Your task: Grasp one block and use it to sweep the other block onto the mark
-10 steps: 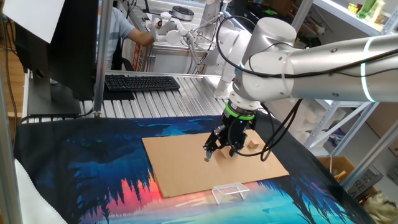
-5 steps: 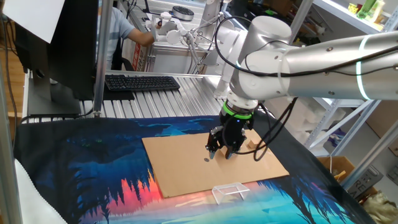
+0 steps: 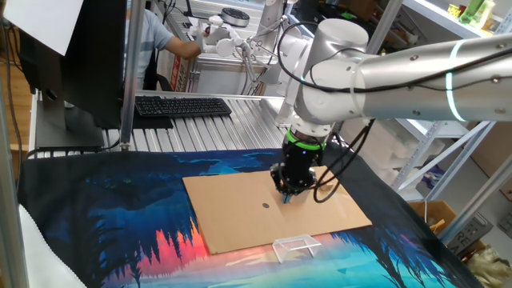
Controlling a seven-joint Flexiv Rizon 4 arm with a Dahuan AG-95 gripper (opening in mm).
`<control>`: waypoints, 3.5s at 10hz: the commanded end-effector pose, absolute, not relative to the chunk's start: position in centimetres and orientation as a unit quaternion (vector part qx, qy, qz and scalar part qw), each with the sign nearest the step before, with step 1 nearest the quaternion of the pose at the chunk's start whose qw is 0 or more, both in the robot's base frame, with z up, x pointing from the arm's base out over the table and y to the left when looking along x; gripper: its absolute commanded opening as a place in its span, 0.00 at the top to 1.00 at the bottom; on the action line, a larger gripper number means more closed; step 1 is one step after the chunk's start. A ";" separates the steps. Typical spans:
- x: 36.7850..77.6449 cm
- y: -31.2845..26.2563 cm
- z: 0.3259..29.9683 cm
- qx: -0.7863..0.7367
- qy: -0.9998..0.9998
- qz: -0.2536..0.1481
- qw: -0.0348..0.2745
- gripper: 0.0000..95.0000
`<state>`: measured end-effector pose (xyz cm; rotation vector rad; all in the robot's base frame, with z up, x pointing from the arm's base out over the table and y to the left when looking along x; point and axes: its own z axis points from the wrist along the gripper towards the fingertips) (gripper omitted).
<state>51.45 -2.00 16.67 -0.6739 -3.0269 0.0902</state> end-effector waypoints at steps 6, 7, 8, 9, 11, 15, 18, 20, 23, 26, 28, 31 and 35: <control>56.0 -6.9 18.3 -0.303 -0.952 0.037 0.014 0.80; 56.6 -7.9 18.5 -0.318 -0.947 0.042 0.010 0.80; 57.0 -8.6 18.6 -0.331 -0.943 0.040 0.011 0.80; 57.3 -9.1 18.5 -0.341 -0.939 0.039 0.010 0.80; 58.2 -9.9 18.3 -0.354 -0.934 0.041 0.004 1.00; 59.1 -10.5 18.0 -0.364 -0.931 0.042 0.003 1.00; 59.2 -10.4 17.6 -0.366 -0.930 0.040 0.004 1.00; 59.3 -10.4 17.5 -0.361 -0.932 0.041 0.004 1.00; 59.6 -10.6 17.4 -0.359 -0.932 0.039 0.008 1.00; 60.6 -11.5 17.5 -0.378 -0.925 0.035 0.009 1.00; 60.8 -11.9 17.7 -0.379 -0.925 0.028 0.015 1.00; 60.8 -11.7 17.6 -0.364 -0.931 0.024 0.015 1.00; 60.8 -11.6 17.4 -0.364 -0.931 0.024 0.015 1.00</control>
